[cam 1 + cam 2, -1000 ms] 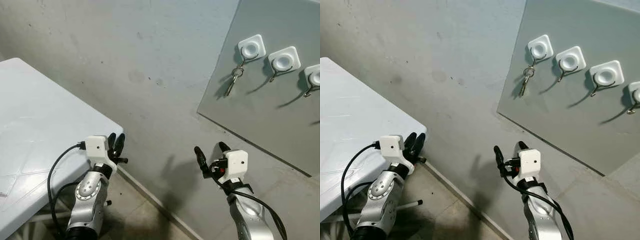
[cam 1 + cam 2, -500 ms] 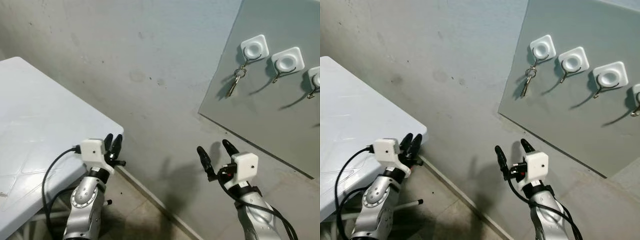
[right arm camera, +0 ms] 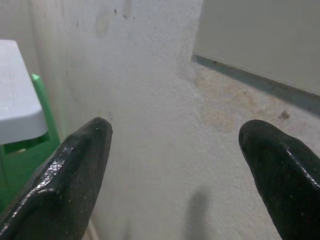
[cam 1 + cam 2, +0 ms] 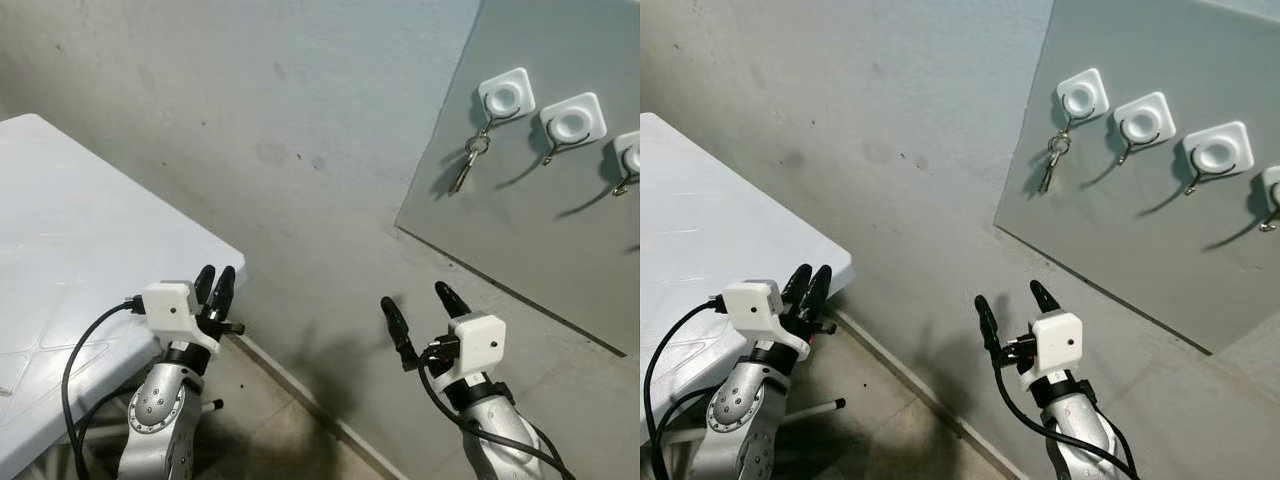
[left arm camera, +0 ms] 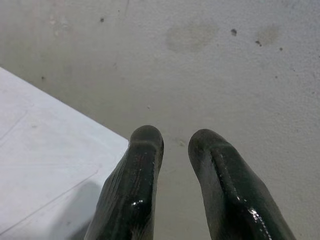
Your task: Hang keys on a hook
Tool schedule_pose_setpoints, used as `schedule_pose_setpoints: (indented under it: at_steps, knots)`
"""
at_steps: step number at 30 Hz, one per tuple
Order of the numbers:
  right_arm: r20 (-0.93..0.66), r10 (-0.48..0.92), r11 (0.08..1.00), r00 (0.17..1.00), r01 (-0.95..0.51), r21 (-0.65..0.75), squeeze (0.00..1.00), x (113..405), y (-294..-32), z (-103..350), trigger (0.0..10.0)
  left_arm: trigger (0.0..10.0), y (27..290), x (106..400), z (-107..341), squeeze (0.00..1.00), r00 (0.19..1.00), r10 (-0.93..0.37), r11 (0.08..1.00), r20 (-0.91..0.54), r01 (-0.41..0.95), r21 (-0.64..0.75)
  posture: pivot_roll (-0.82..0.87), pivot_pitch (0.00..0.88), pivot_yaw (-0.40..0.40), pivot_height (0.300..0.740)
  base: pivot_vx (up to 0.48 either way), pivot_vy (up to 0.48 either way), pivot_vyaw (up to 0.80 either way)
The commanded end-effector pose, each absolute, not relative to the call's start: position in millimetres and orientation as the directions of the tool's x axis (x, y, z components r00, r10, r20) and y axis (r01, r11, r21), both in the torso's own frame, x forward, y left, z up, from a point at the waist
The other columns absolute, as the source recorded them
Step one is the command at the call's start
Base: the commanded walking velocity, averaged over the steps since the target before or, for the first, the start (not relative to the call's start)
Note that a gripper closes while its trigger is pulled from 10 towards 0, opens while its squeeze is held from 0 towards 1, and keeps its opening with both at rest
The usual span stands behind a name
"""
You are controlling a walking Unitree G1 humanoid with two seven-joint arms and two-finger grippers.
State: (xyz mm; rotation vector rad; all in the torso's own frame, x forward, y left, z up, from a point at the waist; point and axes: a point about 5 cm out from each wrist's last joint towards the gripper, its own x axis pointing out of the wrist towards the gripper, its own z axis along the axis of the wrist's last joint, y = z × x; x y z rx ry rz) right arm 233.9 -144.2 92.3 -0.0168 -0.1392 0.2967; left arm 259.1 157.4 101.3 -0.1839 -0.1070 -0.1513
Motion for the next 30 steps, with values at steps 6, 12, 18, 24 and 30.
schedule_pose_setpoints:
  at_steps: [6,12,18,24,30]
  knots:
    - [0.123,0.295,0.955,0.948,-0.289,-0.060,0.00,235.9,-144.8,95.5,10.0,10.0,153.4,259.8,105.9,0.00,0.980,-0.160,0.968,0.115,0.179,-0.174,-0.03,0.055,-0.070,0.740,0.000,0.000,0.80]
    - [0.117,0.298,0.954,0.948,-0.291,-0.074,0.00,239.9,-146.3,96.4,10.0,10.0,153.2,262.1,106.2,0.00,0.980,-0.168,0.968,0.108,0.185,-0.168,-0.02,0.047,-0.071,0.740,0.000,0.000,0.80]
    - [0.119,0.311,0.950,0.943,-0.303,-0.078,0.00,246.2,-146.1,98.4,10.0,10.0,151.3,266.0,108.0,0.00,0.978,-0.179,0.967,0.110,0.195,-0.162,-0.02,0.028,-0.074,0.740,0.000,0.000,0.80]
    - [0.114,0.322,0.946,0.940,-0.314,-0.081,0.00,248.3,-145.3,97.5,10.0,10.0,151.4,267.6,107.8,0.00,0.977,-0.181,0.967,0.110,0.197,-0.162,-0.01,0.015,-0.080,0.740,0.000,0.000,0.80]
    - [0.114,0.331,0.943,0.937,-0.323,-0.083,0.00,251.3,-145.4,98.0,10.0,10.0,152.3,270.6,108.9,0.00,0.977,-0.183,0.967,0.114,0.199,-0.160,-0.01,0.004,-0.083,0.740,0.000,0.000,0.80]
